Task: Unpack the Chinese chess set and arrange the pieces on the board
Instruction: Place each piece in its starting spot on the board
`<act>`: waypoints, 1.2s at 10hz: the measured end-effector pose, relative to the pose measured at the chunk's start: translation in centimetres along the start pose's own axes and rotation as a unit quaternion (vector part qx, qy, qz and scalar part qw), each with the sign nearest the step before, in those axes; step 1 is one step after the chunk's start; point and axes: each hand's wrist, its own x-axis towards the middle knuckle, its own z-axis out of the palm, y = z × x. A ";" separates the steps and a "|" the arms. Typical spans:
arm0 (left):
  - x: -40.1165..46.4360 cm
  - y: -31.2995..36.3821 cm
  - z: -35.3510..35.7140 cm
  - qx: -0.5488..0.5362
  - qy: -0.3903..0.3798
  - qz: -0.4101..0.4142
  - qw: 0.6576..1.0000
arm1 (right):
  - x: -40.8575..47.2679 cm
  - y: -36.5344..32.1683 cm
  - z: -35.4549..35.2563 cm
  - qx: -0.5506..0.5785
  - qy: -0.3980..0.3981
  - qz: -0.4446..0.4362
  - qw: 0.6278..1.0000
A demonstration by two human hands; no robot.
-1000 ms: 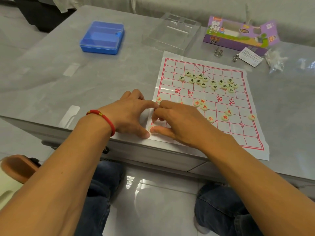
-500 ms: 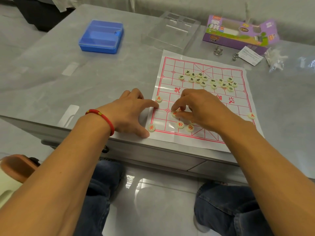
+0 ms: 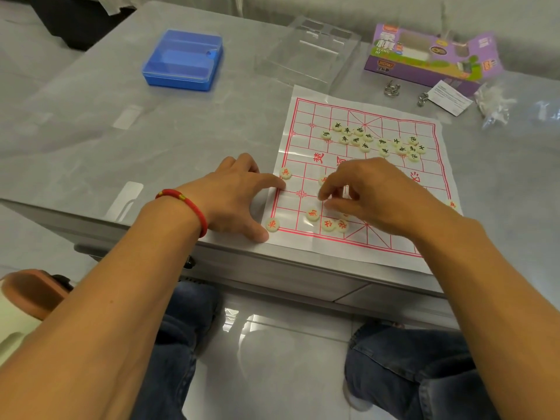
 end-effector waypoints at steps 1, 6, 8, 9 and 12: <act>0.1 0.0 0.0 0.004 -0.001 -0.001 1.000 | -0.1 -0.6 0.7 0.005 -0.018 -0.010 1.000; 0.3 0.1 0.0 0.015 -0.002 -0.004 1.000 | 0.0 -2.0 2.0 -0.048 -0.002 -0.040 0.998; 0.4 0.2 0.1 0.017 -0.001 -0.006 1.000 | -0.5 -2.0 2.2 -0.026 -0.033 -0.054 0.998; 0.3 0.2 0.0 0.018 -0.002 -0.007 1.000 | -0.3 -2.3 2.4 -0.030 -0.026 -0.054 0.998; 0.2 0.1 -0.1 0.014 -0.003 -0.002 1.000 | -0.4 -2.3 2.6 -0.037 -0.015 -0.059 0.997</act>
